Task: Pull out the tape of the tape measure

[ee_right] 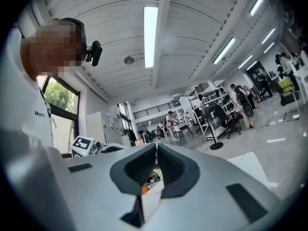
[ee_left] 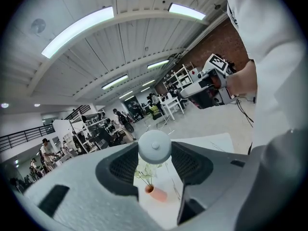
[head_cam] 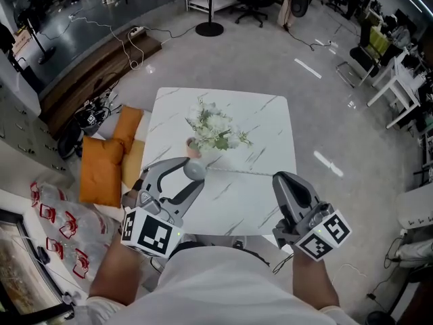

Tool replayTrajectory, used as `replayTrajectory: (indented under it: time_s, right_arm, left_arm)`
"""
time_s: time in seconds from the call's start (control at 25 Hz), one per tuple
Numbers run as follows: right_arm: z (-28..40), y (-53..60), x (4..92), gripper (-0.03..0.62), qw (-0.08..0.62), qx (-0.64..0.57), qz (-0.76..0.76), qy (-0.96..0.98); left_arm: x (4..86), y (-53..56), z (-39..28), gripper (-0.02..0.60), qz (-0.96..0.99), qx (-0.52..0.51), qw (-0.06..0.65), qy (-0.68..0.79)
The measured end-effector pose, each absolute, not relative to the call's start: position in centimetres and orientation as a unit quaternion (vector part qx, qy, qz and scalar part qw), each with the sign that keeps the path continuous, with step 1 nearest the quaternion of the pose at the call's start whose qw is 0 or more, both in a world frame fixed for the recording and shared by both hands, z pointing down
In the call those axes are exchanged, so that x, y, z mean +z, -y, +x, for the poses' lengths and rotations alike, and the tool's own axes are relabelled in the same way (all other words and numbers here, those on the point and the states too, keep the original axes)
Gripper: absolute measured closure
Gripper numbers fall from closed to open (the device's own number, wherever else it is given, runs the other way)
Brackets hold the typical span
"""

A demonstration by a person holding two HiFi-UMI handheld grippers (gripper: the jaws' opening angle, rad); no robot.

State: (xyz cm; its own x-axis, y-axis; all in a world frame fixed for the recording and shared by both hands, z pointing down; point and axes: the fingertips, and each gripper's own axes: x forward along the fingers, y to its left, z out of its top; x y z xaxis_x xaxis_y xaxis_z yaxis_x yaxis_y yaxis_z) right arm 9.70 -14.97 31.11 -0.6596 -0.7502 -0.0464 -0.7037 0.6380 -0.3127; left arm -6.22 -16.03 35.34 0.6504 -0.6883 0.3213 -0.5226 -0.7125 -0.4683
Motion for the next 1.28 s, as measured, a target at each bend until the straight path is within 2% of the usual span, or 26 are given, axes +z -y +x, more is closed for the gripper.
replayTrajectory:
  time_s: [0.28,1.28]
  right_arm:
    - [12.9,15.9,30.6,0.576,0.098,-0.137,-0.438,-0.883]
    - [16.0,16.0,30.0,0.576,0.097,-0.123,-0.473,-0.867]
  left_arm:
    - [35.7,17.2,-8.9,0.359,-0.882,-0.253,0.169,-0.361]
    - [35.0,18.0,-11.5,0.359,-0.865,-0.256,0.176,-0.393]
